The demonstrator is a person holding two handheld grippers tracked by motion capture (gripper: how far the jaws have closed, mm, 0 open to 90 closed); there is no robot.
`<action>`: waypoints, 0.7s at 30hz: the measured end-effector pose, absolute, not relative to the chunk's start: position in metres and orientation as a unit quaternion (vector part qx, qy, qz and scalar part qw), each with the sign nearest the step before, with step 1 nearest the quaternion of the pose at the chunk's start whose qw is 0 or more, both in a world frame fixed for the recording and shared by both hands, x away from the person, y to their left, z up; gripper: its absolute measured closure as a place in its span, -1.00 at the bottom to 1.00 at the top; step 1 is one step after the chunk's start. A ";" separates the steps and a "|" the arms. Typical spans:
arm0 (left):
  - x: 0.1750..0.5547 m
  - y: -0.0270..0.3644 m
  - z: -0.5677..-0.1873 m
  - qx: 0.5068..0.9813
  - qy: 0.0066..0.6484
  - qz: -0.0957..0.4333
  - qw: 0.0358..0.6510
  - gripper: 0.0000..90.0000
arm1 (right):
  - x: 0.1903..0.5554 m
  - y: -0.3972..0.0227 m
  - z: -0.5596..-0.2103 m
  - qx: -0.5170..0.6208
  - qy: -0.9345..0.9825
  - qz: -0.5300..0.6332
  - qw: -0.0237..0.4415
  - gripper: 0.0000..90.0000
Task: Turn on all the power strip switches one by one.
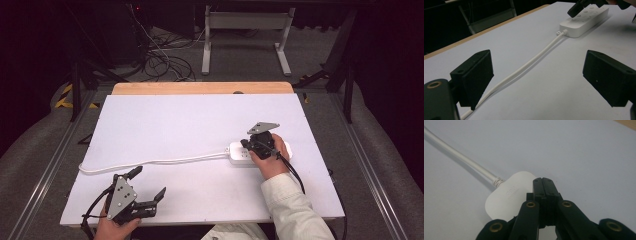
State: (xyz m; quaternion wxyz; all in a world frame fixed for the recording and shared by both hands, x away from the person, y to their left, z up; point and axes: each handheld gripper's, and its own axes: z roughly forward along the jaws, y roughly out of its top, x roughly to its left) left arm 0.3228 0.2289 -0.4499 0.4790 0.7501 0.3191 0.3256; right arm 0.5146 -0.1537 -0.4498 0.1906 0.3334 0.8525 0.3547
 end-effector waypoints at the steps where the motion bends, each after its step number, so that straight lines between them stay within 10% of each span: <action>1: 0.323 0.229 -0.450 0.750 0.319 0.326 0.479 -0.78 | 0.515 -0.154 -0.450 0.334 0.852 0.353 0.193 1.00; 21: 0.323 0.229 -0.450 0.751 0.320 0.325 0.478 -0.78 | 0.519 -0.153 -0.458 0.339 0.849 0.359 0.191 1.00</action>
